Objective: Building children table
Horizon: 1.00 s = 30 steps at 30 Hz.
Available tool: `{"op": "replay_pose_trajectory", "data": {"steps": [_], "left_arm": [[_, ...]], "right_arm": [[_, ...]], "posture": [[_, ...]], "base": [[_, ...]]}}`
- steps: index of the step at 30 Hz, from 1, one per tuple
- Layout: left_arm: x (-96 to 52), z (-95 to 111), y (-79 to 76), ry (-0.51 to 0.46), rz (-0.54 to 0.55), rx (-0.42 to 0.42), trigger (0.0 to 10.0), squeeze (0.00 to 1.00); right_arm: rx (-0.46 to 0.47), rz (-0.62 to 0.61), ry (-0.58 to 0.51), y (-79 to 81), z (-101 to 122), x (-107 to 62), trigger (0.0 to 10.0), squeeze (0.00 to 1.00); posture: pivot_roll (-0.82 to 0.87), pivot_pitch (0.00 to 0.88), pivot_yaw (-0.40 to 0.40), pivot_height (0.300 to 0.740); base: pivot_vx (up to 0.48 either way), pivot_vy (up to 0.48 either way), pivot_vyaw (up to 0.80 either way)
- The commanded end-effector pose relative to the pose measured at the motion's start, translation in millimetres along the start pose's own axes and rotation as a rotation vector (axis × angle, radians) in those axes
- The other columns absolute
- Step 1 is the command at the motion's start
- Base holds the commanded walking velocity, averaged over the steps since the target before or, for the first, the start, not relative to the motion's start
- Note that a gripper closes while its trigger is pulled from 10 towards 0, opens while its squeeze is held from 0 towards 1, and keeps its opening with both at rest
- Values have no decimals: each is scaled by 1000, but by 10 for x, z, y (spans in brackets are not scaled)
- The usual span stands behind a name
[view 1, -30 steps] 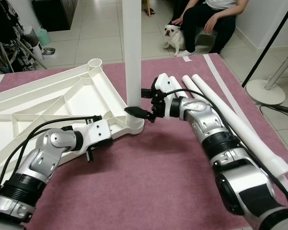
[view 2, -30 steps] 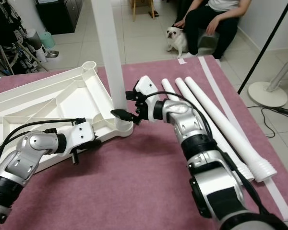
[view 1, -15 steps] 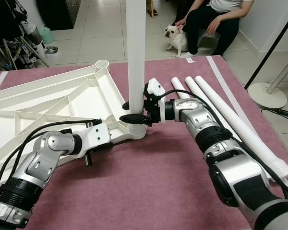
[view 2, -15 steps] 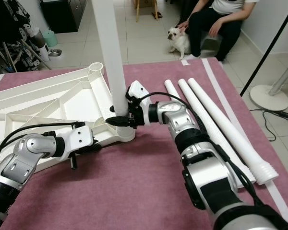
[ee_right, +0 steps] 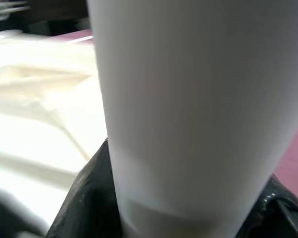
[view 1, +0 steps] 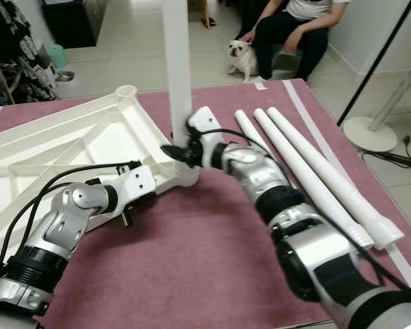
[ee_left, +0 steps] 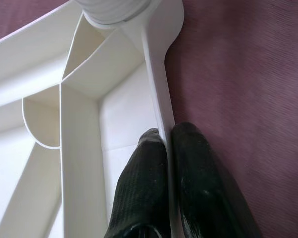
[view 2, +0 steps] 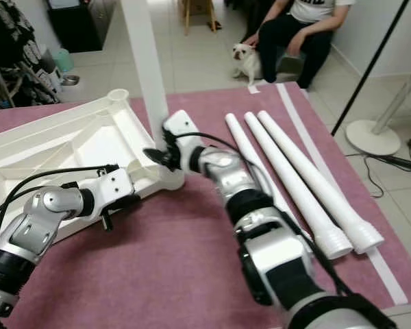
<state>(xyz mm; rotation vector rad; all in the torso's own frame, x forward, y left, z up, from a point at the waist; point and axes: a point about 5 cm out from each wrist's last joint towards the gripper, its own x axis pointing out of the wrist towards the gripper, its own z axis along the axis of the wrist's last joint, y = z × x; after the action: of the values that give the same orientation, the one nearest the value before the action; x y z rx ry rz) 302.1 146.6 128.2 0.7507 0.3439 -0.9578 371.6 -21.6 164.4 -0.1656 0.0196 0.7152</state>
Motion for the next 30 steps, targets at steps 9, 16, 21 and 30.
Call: {"op": "replay_pose_trajectory", "data": {"steps": [9,16,21,30], "left_arm": [[4,391,-21,-148,-58,131,10000,0],[-28,317,-61,-125,-64,114,10000,0],[-50,279,-100,-115,-84,119,10000,0],[-106,106,-368,-77,-203,160,10000,0]], "right_arm": [[71,-243,52,142,-63,110,10000,0],[34,-157,-53,127,24,65,10000,1000],[7,66,-131,156,95,-24,10000,0],[-91,488,-102,40,47,-344,10000,0]], "posture": [[91,0,77,740],[93,0,67,740],[92,0,67,740],[91,1,63,740]], "base": [[0,0,0],[0,0,0],[0,0,0],[0,0,0]]}}
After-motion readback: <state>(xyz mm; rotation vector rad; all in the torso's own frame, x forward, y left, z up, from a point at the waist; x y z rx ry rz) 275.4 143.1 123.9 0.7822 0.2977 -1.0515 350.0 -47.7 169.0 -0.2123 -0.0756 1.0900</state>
